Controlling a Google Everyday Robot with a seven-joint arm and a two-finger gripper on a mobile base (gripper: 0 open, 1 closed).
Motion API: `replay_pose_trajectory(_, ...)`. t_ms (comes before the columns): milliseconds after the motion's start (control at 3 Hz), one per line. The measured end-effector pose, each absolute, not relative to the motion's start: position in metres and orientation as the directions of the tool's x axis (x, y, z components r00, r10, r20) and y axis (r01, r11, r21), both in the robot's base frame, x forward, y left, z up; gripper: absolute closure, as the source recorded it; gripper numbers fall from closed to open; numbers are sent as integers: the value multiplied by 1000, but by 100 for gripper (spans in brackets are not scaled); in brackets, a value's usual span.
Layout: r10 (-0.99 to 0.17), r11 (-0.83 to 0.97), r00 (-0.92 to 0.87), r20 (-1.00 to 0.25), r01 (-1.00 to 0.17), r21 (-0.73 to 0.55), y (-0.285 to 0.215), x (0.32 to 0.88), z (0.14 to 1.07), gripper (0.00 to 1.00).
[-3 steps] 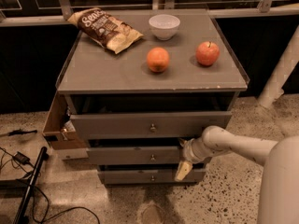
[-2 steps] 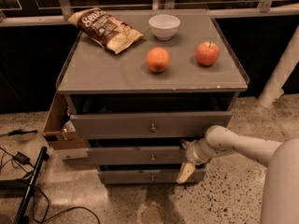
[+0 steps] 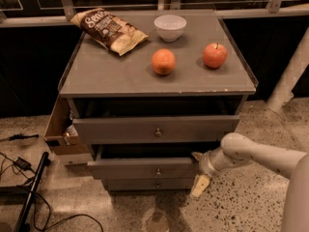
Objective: Open middle drawer
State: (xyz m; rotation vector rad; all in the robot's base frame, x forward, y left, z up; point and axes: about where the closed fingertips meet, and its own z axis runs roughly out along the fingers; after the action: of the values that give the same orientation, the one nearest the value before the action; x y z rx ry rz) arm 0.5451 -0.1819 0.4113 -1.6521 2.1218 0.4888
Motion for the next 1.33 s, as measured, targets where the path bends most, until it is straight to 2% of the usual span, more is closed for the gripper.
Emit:
replay_pose_trajectory(667,-830,218,-256,-496,-967,134,-202,494,435,0)
replay_pose_trajectory(1333,-812,162,-312,-494,-933,322,-211,432,459,0)
